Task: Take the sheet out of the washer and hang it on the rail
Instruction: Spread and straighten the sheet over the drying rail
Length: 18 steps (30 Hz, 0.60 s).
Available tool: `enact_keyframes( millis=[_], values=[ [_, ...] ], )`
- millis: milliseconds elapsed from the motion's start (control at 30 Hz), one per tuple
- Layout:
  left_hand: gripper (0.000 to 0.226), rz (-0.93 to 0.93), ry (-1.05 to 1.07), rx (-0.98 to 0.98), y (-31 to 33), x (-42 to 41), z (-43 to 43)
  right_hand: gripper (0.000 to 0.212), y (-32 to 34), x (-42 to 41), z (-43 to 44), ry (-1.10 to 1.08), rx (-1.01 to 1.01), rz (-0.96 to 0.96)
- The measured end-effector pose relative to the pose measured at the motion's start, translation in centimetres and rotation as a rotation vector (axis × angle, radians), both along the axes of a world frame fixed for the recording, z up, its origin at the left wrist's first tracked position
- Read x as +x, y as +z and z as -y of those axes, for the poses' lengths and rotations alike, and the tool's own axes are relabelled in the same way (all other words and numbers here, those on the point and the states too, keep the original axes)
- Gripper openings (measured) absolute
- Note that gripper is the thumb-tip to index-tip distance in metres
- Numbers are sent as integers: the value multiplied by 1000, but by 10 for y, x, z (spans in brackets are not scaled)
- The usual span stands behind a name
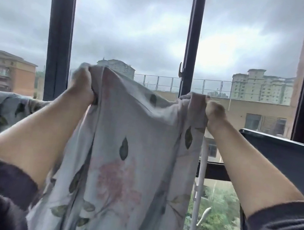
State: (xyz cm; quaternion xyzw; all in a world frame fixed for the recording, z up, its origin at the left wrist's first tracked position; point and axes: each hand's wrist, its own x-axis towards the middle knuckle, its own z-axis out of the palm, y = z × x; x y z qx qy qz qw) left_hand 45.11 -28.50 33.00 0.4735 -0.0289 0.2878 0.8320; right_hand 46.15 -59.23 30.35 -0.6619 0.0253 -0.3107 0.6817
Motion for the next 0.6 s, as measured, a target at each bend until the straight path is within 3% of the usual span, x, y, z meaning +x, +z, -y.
enact_keyframes(
  millis=[100, 167, 233, 367, 433, 533, 600],
  values=[
    [46, 93, 104, -16, 19, 11, -19, 26, -1, 6, 12, 19, 42, 3],
    [31, 60, 193, 66, 16, 24, -26, 26, -10, 12, 10, 58, 19, -35],
    [14, -26, 214, 248, 1, 27, -21, 24, -19, 12, 3, 58, -98, -108],
    [35, -168, 296, 583, -30, 37, -6, 19, -25, 15, -7, 76, -257, -223],
    [31, -147, 363, 554, -30, 40, -11, 14, -19, 19, -8, 59, -262, -214],
    [18, -102, 562, 303, -16, 40, -34, 13, -7, 28, 3, -44, -192, -117],
    [28, -100, 707, 226, -13, 33, -51, 16, -4, 34, 15, -153, -182, -60]
  ],
)
